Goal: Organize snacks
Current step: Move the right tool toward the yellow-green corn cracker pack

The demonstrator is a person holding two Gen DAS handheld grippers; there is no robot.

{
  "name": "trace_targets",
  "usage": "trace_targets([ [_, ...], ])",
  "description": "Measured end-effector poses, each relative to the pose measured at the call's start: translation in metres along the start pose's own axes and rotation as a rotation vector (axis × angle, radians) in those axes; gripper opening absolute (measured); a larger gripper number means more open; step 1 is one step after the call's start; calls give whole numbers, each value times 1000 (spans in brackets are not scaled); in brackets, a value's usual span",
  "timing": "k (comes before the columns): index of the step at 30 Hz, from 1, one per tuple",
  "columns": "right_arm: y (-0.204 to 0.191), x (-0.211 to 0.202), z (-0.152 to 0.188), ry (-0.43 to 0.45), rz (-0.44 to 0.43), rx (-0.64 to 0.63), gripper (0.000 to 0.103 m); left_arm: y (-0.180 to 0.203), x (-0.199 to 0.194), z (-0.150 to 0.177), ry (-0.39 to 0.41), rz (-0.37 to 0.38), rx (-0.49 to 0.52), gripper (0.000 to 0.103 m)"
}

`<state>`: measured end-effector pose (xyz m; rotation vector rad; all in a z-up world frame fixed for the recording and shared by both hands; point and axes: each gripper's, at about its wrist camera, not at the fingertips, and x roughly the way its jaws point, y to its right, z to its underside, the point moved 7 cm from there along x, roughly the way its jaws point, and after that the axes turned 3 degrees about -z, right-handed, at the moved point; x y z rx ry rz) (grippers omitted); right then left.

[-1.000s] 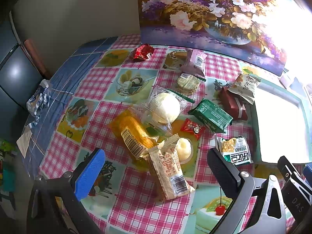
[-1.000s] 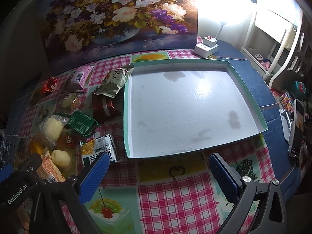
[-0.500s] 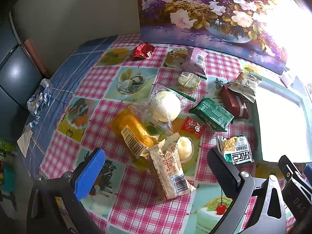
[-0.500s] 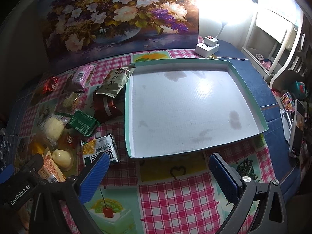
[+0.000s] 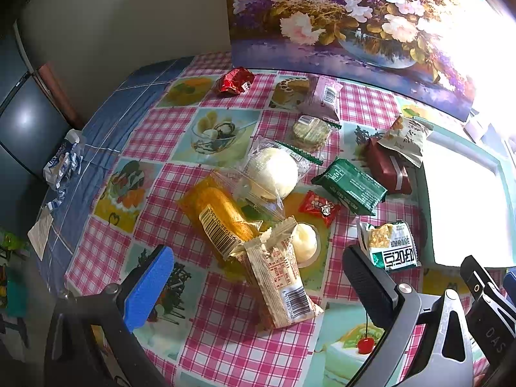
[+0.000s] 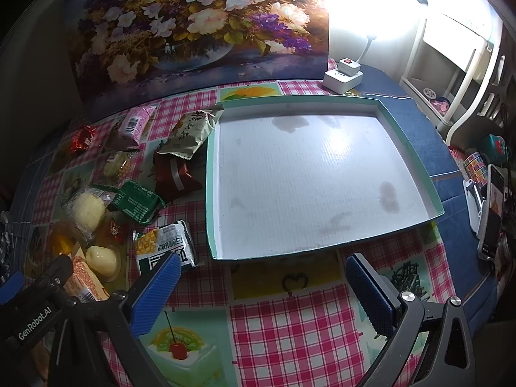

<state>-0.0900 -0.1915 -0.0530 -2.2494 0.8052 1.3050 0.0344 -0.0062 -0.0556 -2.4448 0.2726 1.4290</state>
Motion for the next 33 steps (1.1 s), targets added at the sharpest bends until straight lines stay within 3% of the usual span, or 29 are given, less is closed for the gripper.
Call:
trace_targets([
  [22,-2,2,2,-9,1,-8,103,2,4,3,-19,4,-7,103],
  [33,-50,28,5,-56,-115,-120,103,-26,46,19,-186,30,-226,103],
])
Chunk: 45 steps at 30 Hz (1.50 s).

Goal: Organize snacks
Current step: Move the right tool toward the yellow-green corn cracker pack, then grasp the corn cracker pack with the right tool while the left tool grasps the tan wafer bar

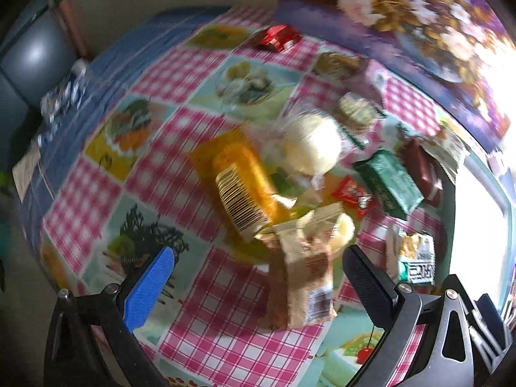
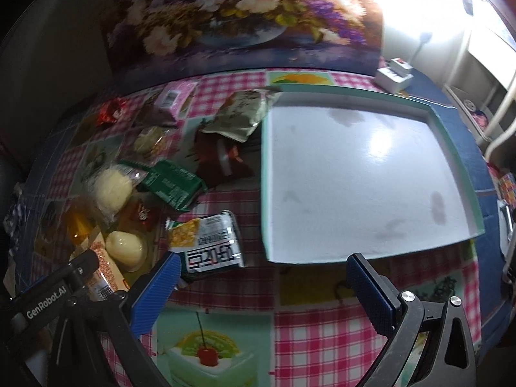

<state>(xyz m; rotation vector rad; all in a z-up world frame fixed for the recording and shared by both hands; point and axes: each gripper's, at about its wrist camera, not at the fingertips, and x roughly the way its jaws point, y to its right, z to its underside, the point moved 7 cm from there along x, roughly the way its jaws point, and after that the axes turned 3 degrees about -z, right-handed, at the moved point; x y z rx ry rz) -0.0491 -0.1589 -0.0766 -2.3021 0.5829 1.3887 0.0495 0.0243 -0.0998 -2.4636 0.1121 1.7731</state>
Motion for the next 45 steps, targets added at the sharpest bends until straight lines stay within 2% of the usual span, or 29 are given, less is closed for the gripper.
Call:
trace_targets([
  [5,-18,13,-1,-8,1,-75,103,-3,13,4,-47,-1,-37,103],
  [10,-24,15,-3,3,-16,-79,101,-9,19,6,-73,27,-93,101],
  [13,-29,18,-4,-4,-25,-91,98,-9,21,7,-77,35,-96,94],
  [15,-33,20,-4,-12,-34,-101,95,-8,21,7,-80,53,-96,85],
  [19,-42,22,-1,-19,-55,-132,85,-2,24,11,-96,86,-77,59],
  [20,-45,23,-1,-22,-61,-142,81,0,24,13,-99,91,-74,57],
  [24,-50,31,3,-50,-80,-158,70,2,25,9,-97,96,-74,56],
  [28,-51,40,8,-84,-92,-159,69,1,24,10,-97,98,-74,56],
  [36,-51,45,11,-80,-67,-177,69,3,24,9,-96,89,-59,56],
  [45,-46,48,6,-77,-86,-140,69,6,25,8,-93,76,-43,56],
])
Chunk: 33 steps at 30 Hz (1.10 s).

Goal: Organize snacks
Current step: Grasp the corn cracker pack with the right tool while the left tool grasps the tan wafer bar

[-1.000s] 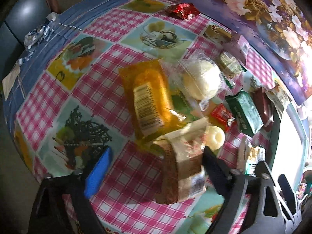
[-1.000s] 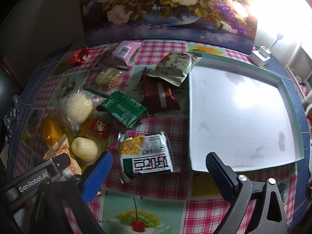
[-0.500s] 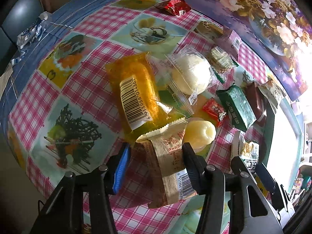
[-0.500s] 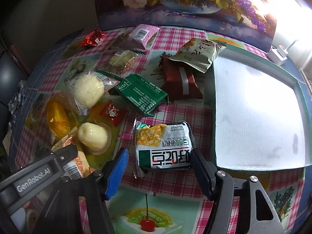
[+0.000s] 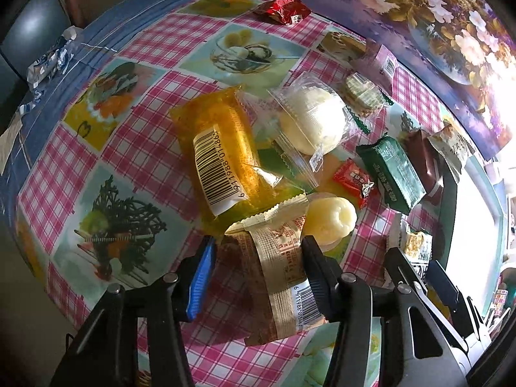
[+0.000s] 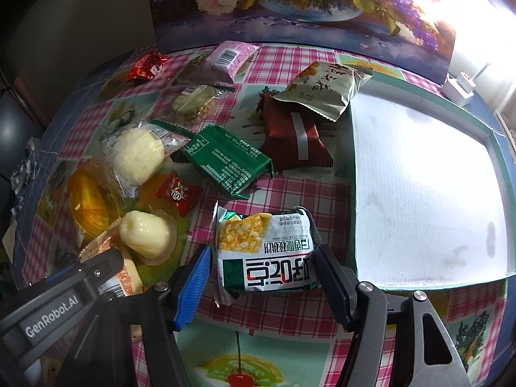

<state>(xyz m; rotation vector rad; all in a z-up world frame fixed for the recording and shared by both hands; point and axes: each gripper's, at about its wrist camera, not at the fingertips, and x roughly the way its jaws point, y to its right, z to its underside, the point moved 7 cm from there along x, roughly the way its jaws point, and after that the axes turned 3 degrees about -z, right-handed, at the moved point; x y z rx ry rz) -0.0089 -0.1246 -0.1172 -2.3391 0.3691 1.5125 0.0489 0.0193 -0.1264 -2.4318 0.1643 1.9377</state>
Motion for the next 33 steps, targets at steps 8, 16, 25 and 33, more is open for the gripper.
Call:
trace_targets([
  [8,6,3,-2,3,2,20,70,1,0,0,2,-6,5,56],
  [16,4,4,-3,13,-11,22,69,2,-1,0,3,6,11,54],
  [25,10,-3,-1,25,-6,49,58,-1,-14,1,30,61,3,32],
  [33,17,-20,-3,61,-45,106,58,-4,-24,5,52,88,-10,31],
])
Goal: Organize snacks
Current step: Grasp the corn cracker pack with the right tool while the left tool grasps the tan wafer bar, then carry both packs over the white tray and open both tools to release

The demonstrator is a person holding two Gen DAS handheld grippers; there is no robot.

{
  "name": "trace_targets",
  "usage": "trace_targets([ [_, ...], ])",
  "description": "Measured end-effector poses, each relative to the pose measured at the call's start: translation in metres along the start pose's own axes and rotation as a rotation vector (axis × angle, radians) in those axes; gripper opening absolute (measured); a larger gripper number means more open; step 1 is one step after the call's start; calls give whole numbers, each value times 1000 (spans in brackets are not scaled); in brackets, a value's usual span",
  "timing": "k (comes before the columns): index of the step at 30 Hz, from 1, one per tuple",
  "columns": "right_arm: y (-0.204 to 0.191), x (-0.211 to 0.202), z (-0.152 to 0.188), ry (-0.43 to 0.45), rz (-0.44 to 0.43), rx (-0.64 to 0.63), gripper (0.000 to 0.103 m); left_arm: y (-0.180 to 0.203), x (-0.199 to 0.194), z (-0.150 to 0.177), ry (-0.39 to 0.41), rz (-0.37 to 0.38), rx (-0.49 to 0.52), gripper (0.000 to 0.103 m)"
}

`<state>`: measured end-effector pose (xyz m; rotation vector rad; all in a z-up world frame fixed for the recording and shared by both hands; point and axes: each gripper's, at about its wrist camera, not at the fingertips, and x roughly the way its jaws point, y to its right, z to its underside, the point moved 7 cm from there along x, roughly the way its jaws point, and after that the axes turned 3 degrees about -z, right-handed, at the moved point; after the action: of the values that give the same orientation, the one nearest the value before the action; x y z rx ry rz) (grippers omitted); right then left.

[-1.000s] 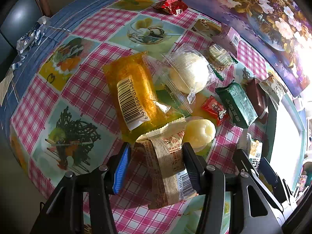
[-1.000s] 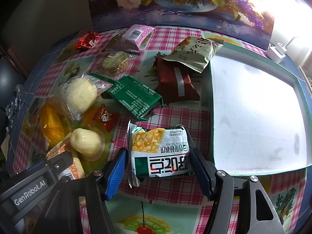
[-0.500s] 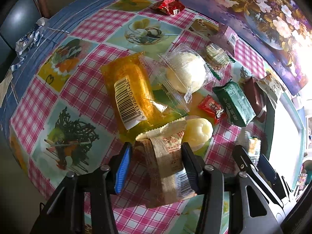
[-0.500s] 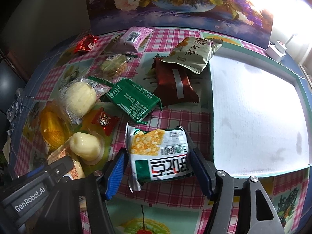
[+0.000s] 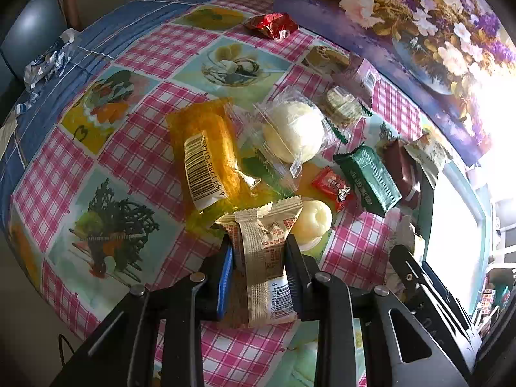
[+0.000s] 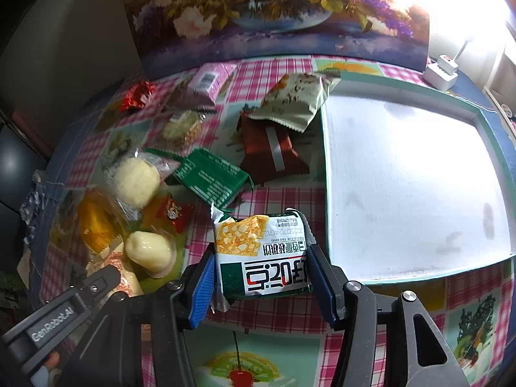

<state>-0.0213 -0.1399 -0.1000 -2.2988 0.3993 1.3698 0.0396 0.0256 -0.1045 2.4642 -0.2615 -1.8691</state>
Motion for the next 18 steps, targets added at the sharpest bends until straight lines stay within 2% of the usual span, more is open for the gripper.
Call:
trace_targets([
  [12,1,-29,-16,84,15,4,58,6,-40,-2,112,25,-2,31],
  [18,16,-43,-30,140,57,45,58,38,-50,-11,130,61,41,31],
])
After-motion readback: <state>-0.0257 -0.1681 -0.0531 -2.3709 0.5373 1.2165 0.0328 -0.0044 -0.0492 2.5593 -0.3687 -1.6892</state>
